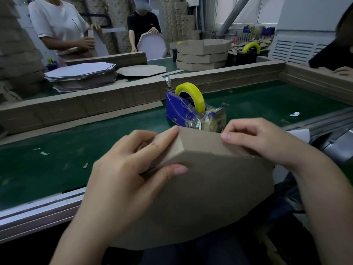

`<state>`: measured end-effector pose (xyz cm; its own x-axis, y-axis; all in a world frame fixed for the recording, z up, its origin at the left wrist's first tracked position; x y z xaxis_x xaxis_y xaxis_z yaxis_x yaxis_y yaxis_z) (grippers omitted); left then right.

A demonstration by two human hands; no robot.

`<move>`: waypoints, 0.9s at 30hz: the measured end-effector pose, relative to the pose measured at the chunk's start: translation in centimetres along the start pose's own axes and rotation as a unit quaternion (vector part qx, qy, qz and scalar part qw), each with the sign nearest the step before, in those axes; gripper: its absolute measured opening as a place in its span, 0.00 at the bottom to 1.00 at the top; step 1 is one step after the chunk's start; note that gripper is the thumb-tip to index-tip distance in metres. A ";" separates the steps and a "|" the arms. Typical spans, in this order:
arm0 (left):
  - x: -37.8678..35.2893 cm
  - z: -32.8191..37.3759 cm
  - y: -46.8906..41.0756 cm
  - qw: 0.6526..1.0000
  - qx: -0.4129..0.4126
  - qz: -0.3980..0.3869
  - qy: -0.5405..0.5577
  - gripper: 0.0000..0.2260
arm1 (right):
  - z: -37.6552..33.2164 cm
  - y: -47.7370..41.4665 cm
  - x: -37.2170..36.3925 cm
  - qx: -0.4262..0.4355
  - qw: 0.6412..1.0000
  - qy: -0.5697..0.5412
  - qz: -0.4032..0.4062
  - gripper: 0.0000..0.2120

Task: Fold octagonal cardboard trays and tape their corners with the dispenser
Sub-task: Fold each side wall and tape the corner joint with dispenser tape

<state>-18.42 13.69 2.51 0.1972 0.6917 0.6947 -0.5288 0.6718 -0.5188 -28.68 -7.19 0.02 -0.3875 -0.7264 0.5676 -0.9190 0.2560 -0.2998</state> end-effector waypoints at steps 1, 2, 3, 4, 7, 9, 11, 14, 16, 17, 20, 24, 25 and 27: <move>-0.3 -0.3 0.4 1.000 0.005 0.007 0.010 0.24 | -0.3 0.0 0.4 0.017 1.000 0.002 0.018 0.12; -0.7 -0.6 0.7 1.000 0.011 0.014 0.019 0.25 | -0.7 0.0 0.7 0.035 0.999 0.003 0.034 0.11; -1.0 -0.9 1.0 0.999 0.017 0.019 0.028 0.25 | -0.9 0.0 0.7 0.048 0.998 0.002 0.049 0.10; -1.3 -1.3 1.3 0.999 0.021 0.020 0.037 0.25 | -1.0 0.0 0.7 0.056 0.997 0.000 0.062 0.10; -1.7 -2.5 1.7 0.999 0.024 0.005 0.046 0.25 | -1.1 -0.1 0.1 0.065 0.994 -0.007 0.086 0.13; -1.8 -3.3 1.8 0.999 0.027 -0.014 0.040 0.25 | -1.2 -0.2 -0.6 0.073 0.994 -0.002 0.085 0.13; -1.8 -4.0 2.0 0.999 0.029 -0.031 0.033 0.25 | -1.5 -0.3 -1.0 0.080 0.993 0.006 0.081 0.16; -1.9 -4.6 2.2 0.998 0.029 -0.045 0.027 0.25 | -1.9 -0.4 -1.3 0.081 0.993 0.021 0.078 0.18; -1.9 -4.9 2.3 0.998 0.029 -0.048 0.024 0.24 | -2.0 -0.5 -1.6 0.080 0.993 0.043 0.070 0.19; -1.8 -5.1 2.3 0.998 0.028 -0.048 0.025 0.24 | -2.1 -0.5 -1.9 0.081 0.993 0.055 0.063 0.19; -1.3 -5.1 2.0 0.997 0.027 -0.055 0.041 0.22 | -2.1 -0.6 -2.8 0.079 0.993 0.062 0.056 0.19; -1.2 -2.8 0.8 0.998 0.000 -0.067 0.012 0.18 | -2.4 -1.0 -3.6 0.087 0.992 0.076 0.056 0.16; -1.4 -1.9 0.3 0.997 -0.016 -0.070 -0.016 0.18 | -2.6 -1.2 -3.8 0.094 0.991 0.079 0.052 0.15; -2.0 -0.5 -0.4 0.994 -0.042 -0.076 -0.072 0.18 | -2.8 -1.5 -4.1 0.099 0.991 0.079 0.039 0.15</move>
<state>-18.21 12.17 1.03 0.1459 0.5385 0.8299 -0.4296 0.7901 -0.4372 -25.90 -2.82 0.33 -0.4775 -0.5971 0.6446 -0.8595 0.1651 -0.4837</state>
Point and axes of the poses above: each hand's wrist, its own y-axis away from the middle knuckle, its own x-axis out of the back of the hand, z = x × y, the point moved 7 cm from there along -y, towards the middle knuckle, and after that the axes turned 13 degrees about x, right-handed, at the moved point
